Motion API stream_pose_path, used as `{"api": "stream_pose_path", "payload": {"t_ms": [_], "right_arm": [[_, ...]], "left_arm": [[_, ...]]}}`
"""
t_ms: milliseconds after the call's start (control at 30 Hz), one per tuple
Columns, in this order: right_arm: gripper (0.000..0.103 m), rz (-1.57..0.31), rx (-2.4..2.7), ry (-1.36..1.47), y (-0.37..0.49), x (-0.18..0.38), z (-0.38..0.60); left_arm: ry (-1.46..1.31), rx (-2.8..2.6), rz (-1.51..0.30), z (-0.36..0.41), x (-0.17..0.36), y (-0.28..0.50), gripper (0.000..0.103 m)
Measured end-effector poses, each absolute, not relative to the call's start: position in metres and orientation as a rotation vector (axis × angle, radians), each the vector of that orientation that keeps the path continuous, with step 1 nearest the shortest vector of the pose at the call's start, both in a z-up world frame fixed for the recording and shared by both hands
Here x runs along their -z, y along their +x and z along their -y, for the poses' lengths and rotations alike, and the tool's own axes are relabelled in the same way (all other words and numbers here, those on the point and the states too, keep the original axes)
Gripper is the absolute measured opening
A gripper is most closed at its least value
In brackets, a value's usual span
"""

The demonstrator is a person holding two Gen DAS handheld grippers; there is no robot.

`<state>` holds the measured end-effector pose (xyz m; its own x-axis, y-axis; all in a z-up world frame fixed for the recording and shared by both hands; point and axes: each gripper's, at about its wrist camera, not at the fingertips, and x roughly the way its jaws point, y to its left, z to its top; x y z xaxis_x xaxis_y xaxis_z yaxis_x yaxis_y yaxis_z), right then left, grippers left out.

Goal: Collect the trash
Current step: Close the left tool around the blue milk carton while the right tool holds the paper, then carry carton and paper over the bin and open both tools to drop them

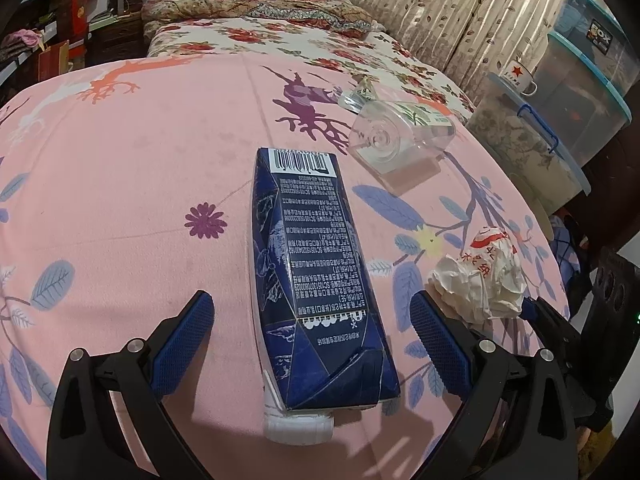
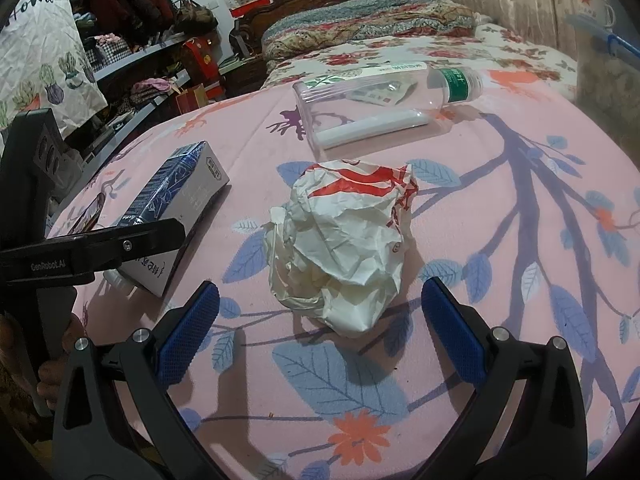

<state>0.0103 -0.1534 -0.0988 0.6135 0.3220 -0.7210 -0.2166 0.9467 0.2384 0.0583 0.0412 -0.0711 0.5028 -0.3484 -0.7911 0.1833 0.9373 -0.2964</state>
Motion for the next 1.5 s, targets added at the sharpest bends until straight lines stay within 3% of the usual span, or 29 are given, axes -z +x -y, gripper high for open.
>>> {"api": "stream_pose_path", "payload": {"t_ms": [333,600,667,733,767,833,900,1500], "right_arm": [[0.099,-0.861,-0.259,0.106,0.010,0.096,0.159],[0.090,-0.856,-0.250,0.079,0.018,0.090,0.162],[0.083,-0.878,-0.256,0.079,0.022,0.093,0.161],[0.075,-0.885,-0.257,0.071,0.024,0.094,0.159],[0.062,-0.883,-0.265,0.060,0.025,0.094,0.158],[0.047,-0.876,-0.282,0.037,0.025,0.092,0.154],[0.042,-0.853,-0.299,0.053,0.021,0.089,0.156],[0.041,-0.748,-0.165,0.238,0.011,0.077,0.256]], "left_arm": [[-0.278,0.399,-0.993,-0.058,0.071,0.056,0.094],[-0.262,0.339,-1.011,-0.052,0.069,0.058,0.093],[-0.219,0.307,-1.011,-0.048,0.069,0.057,0.085],[-0.191,0.297,-1.010,-0.046,0.067,0.055,0.064],[-0.202,0.316,-1.011,-0.047,0.066,0.055,0.058],[-0.195,0.311,-1.001,-0.044,0.064,0.052,0.054],[-0.185,0.320,-0.986,-0.041,0.060,0.050,0.053],[-0.139,0.609,-0.981,0.052,0.024,0.065,0.053]]}}
